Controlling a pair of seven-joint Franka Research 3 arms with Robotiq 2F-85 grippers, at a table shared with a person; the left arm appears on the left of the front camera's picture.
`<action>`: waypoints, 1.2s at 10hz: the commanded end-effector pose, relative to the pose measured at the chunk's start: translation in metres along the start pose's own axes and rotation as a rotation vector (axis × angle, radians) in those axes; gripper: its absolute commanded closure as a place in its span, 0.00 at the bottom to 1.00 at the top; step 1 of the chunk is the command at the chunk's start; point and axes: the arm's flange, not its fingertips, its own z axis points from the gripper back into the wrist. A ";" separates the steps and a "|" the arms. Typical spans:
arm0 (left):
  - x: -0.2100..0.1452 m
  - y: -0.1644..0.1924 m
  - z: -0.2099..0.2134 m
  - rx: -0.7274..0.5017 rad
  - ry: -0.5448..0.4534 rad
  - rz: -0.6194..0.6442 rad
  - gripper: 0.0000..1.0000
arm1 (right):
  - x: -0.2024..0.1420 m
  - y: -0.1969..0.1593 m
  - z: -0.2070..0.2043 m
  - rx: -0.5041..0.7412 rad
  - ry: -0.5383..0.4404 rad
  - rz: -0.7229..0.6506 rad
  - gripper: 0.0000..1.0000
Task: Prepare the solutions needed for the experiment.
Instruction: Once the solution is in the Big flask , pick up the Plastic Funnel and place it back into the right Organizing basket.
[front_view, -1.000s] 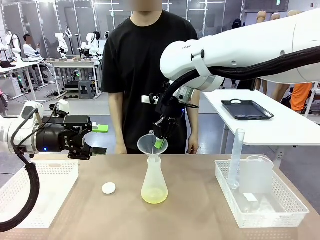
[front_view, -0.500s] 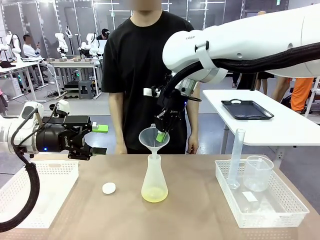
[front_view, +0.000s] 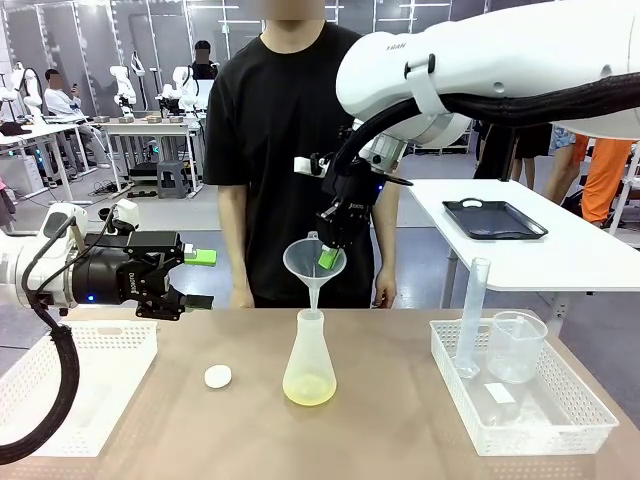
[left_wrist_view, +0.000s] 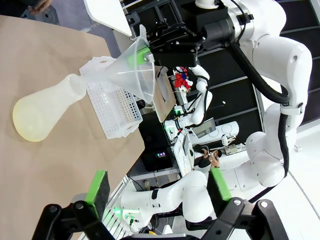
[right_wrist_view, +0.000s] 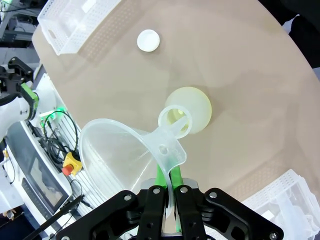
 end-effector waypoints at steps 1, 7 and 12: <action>-0.002 -0.002 -0.002 -0.021 -0.013 0.020 0.00 | -0.015 0.005 0.011 0.039 -0.025 -0.032 1.00; -0.002 -0.002 -0.002 -0.021 -0.013 0.020 0.00 | -0.042 0.000 0.043 0.024 -0.029 -0.085 1.00; -0.002 -0.002 -0.002 -0.021 -0.013 0.020 0.00 | -0.104 -0.093 0.072 -0.090 -0.075 -0.273 1.00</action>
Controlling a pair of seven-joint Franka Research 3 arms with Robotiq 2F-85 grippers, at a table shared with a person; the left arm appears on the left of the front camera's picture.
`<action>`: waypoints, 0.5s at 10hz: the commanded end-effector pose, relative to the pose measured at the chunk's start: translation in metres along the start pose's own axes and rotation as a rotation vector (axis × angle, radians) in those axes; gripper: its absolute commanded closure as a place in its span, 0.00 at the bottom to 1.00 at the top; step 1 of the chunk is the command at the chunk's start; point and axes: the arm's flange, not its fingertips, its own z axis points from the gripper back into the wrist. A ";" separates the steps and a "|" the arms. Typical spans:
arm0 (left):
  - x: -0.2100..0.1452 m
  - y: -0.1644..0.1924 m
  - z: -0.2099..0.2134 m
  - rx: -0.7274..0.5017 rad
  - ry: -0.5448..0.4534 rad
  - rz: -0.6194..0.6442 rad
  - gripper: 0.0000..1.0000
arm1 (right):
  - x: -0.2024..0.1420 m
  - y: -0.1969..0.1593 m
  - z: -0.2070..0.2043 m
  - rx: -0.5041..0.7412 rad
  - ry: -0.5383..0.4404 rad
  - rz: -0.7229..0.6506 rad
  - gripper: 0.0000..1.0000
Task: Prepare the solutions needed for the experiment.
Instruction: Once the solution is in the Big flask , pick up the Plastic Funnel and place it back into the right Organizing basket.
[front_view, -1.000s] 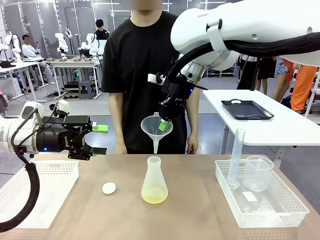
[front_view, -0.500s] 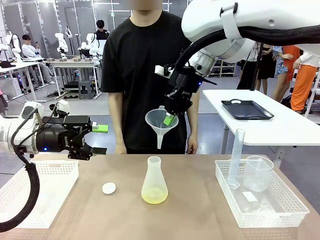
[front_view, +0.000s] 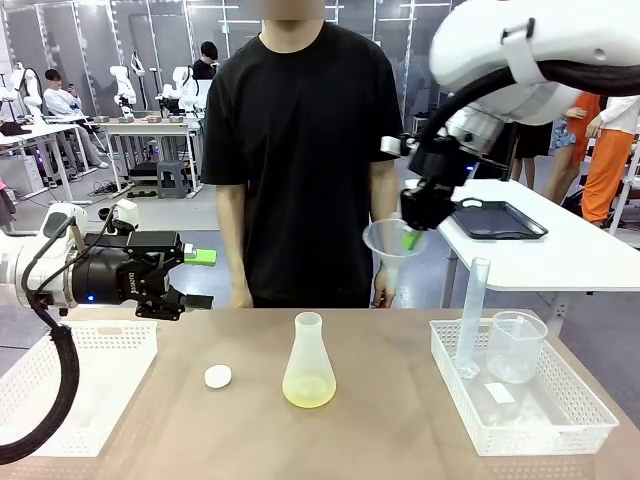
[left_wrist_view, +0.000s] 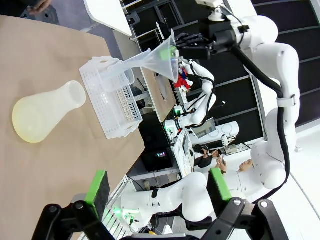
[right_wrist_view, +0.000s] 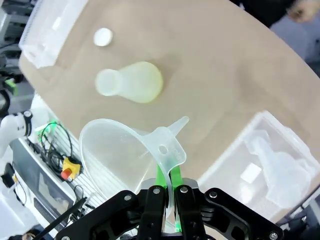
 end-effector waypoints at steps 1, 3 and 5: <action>-0.002 -0.002 -0.002 -0.022 -0.013 0.020 0.00 | -0.021 -0.032 0.001 -0.045 -0.004 -0.100 1.00; -0.002 -0.002 -0.002 -0.022 -0.013 0.020 0.00 | -0.038 -0.060 0.006 -0.049 -0.012 -0.162 1.00; -0.002 -0.002 -0.002 -0.022 -0.013 0.020 0.00 | -0.047 -0.068 0.008 -0.032 -0.011 -0.180 1.00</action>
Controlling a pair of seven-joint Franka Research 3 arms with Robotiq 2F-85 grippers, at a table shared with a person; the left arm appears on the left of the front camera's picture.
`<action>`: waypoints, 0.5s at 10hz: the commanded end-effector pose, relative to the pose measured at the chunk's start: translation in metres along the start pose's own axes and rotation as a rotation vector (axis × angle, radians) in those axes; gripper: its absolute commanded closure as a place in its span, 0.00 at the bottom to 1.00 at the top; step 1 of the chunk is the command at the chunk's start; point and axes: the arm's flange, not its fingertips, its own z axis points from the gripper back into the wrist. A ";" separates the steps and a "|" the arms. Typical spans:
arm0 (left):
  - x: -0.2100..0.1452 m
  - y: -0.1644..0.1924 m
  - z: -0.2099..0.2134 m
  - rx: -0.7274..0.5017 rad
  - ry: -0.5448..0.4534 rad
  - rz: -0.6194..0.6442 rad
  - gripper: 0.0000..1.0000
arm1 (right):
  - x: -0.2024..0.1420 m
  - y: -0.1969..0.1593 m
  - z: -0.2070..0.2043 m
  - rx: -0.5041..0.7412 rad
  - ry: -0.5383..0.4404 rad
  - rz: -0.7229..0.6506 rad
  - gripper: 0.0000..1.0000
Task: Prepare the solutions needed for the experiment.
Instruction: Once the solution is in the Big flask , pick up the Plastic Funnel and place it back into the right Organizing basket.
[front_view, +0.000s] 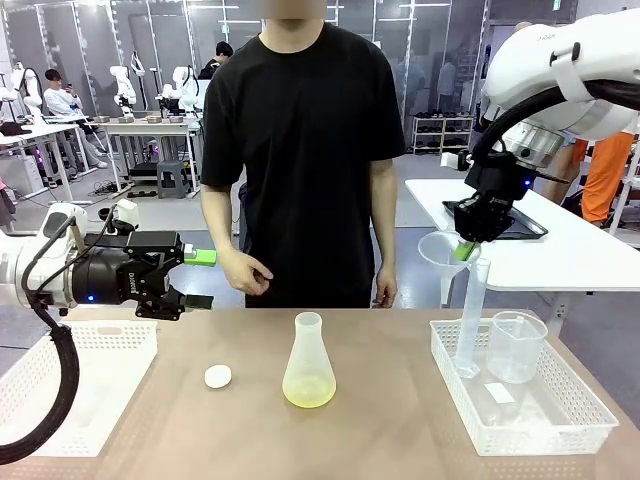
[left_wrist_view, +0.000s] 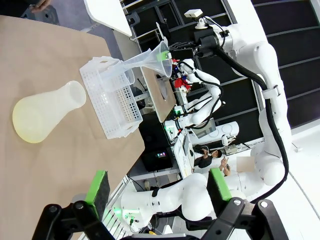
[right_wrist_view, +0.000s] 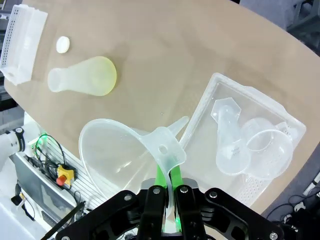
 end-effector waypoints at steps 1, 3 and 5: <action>-0.002 -0.002 -0.002 -0.022 -0.012 0.020 0.00 | 0.003 0.003 -0.001 0.000 0.000 0.008 1.00; -0.002 -0.002 -0.002 -0.022 -0.012 0.020 0.00 | 0.003 0.003 -0.001 0.000 0.000 0.008 1.00; -0.002 -0.002 -0.002 -0.022 -0.012 0.020 0.00 | -0.026 0.004 0.018 -0.033 0.014 0.025 0.97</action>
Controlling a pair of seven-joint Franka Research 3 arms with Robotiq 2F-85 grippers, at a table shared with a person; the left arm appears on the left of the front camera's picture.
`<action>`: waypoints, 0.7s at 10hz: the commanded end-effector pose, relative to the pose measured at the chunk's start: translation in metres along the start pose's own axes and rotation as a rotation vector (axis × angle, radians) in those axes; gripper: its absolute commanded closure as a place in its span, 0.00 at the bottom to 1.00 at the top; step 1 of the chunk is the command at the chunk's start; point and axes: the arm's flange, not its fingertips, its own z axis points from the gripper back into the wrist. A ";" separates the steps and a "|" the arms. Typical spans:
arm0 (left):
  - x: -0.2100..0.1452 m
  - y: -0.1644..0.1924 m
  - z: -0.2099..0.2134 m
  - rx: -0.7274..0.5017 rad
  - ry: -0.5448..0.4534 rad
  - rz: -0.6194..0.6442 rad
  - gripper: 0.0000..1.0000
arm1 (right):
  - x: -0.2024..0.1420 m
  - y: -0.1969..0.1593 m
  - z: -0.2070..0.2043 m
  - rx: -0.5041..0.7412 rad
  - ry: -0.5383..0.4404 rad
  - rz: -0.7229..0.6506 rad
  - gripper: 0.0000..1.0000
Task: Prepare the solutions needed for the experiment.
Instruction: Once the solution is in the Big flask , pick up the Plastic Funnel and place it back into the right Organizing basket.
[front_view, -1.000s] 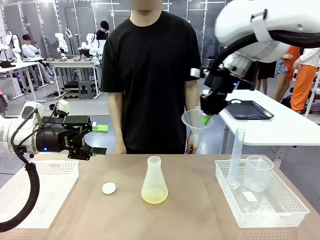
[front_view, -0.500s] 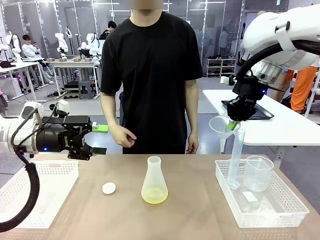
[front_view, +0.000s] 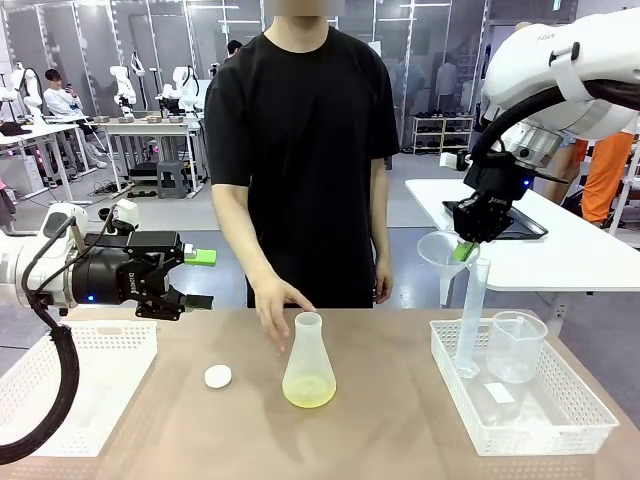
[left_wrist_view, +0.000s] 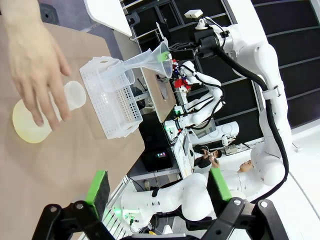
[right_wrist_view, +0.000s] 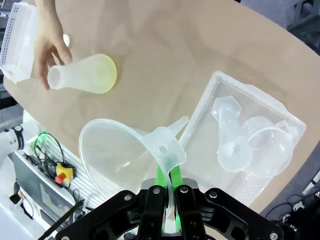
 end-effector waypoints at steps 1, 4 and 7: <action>-0.002 -0.002 -0.002 -0.022 -0.012 0.019 0.00 | -0.048 -0.001 0.027 -0.054 -0.008 0.017 0.97; -0.002 -0.002 -0.002 -0.022 -0.012 0.019 0.00 | -0.107 -0.012 0.036 -0.036 0.008 0.002 0.97; -0.002 -0.002 -0.002 -0.022 -0.012 0.019 0.00 | -0.123 -0.028 0.016 -0.108 0.047 -0.119 0.97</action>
